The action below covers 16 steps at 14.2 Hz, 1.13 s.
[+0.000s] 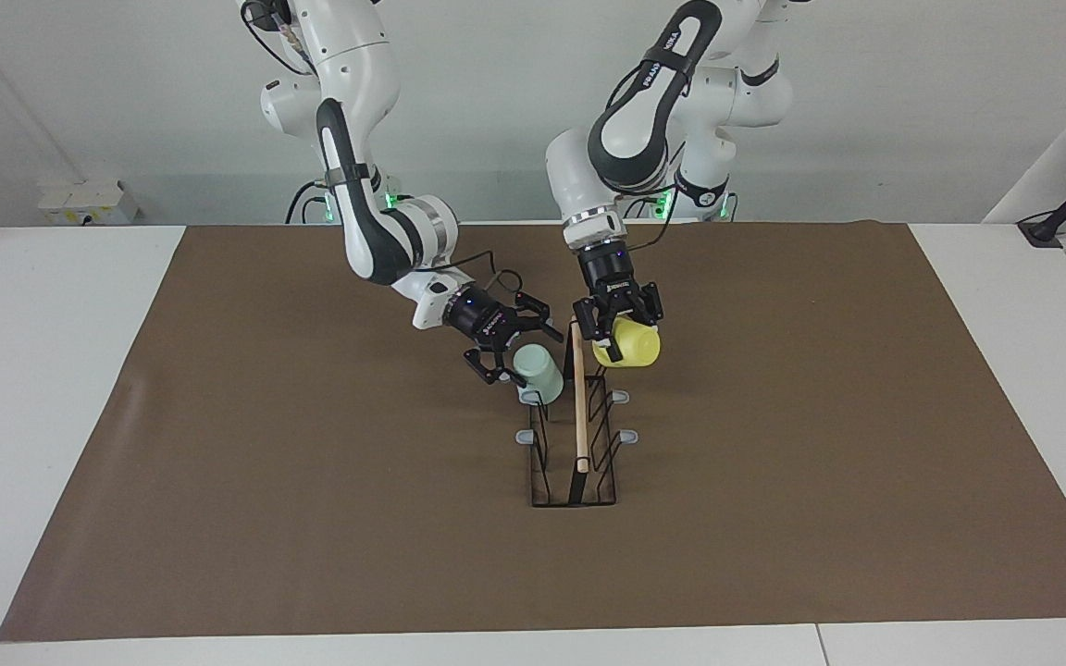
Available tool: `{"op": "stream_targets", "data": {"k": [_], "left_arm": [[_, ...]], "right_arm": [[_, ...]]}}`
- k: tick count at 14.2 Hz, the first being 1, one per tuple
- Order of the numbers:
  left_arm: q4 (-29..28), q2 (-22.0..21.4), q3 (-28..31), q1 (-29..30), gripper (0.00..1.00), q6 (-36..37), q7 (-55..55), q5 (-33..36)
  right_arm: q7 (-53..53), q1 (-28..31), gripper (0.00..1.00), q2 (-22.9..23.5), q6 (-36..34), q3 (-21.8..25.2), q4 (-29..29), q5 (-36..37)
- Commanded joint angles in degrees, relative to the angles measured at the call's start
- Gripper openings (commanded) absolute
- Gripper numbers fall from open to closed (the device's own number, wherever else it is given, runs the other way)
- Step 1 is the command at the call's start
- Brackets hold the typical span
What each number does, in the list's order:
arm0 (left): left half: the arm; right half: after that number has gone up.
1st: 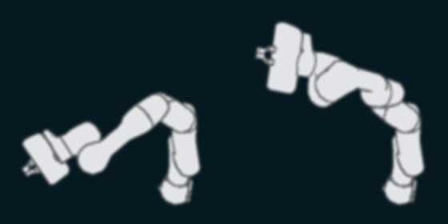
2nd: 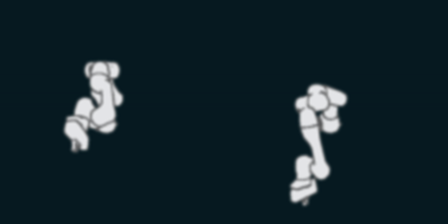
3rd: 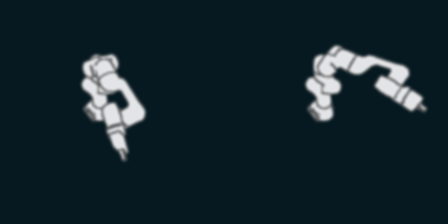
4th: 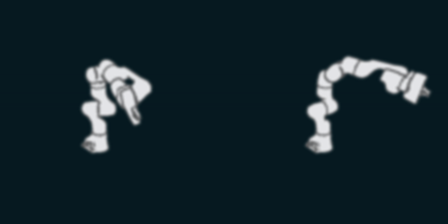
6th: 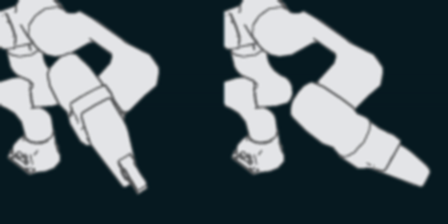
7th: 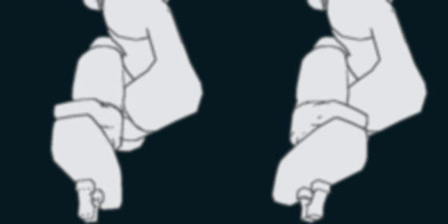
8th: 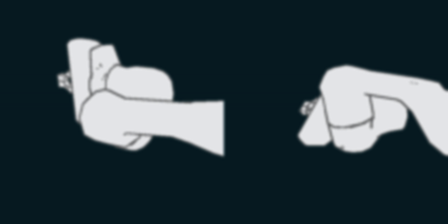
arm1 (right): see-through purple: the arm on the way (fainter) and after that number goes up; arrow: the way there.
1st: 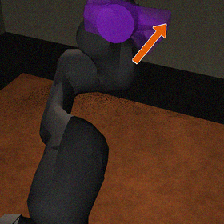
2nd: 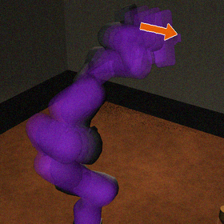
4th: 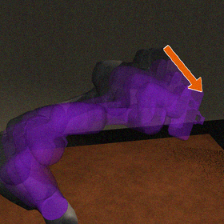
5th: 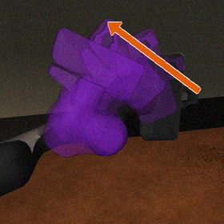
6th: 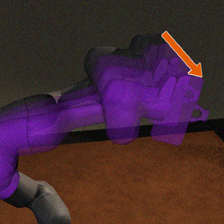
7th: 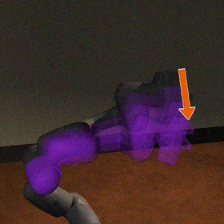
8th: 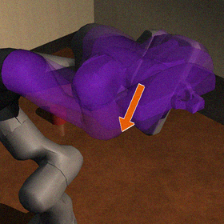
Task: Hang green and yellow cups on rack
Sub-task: 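Lower both cups onto the rack pegs and open both grippers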
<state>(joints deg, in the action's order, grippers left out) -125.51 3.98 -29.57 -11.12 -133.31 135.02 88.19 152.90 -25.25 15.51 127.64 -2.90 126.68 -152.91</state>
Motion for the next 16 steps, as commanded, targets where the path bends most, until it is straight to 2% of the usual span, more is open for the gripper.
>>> {"op": "stream_targets", "data": {"k": [1,2,8,12,16], "left_arm": [[-0.4,0.1,-0.3,-0.4,0.94,0.3,0.9,-0.2],[-0.3,0.1,-0.3,-0.2,1.0,0.2,0.8,-0.2],[0.4,-0.9,-0.5,0.1,1.0,0.0,0.2,-2.3],[1.8,-1.2,0.4,0.8,1.0,-0.9,-2.7,-2.9],[5.0,-1.2,4.7,1.5,1.0,-5.2,-12.3,-8.3]], "right_arm": [[5.3,-0.9,1.0,0.2,1.0,-0.4,-0.1,-12.7],[5.3,-0.8,1.0,0.2,0.9,-0.4,-0.2,-12.7],[5.1,-0.5,1.0,-1.0,3.2,-0.4,-1.1,-12.4],[3.6,-0.5,1.0,-5.5,12.5,-0.4,-1.9,-12.0],[0.8,-0.6,1.0,-8.0,16.8,-0.4,-3.1,-11.7]]}}
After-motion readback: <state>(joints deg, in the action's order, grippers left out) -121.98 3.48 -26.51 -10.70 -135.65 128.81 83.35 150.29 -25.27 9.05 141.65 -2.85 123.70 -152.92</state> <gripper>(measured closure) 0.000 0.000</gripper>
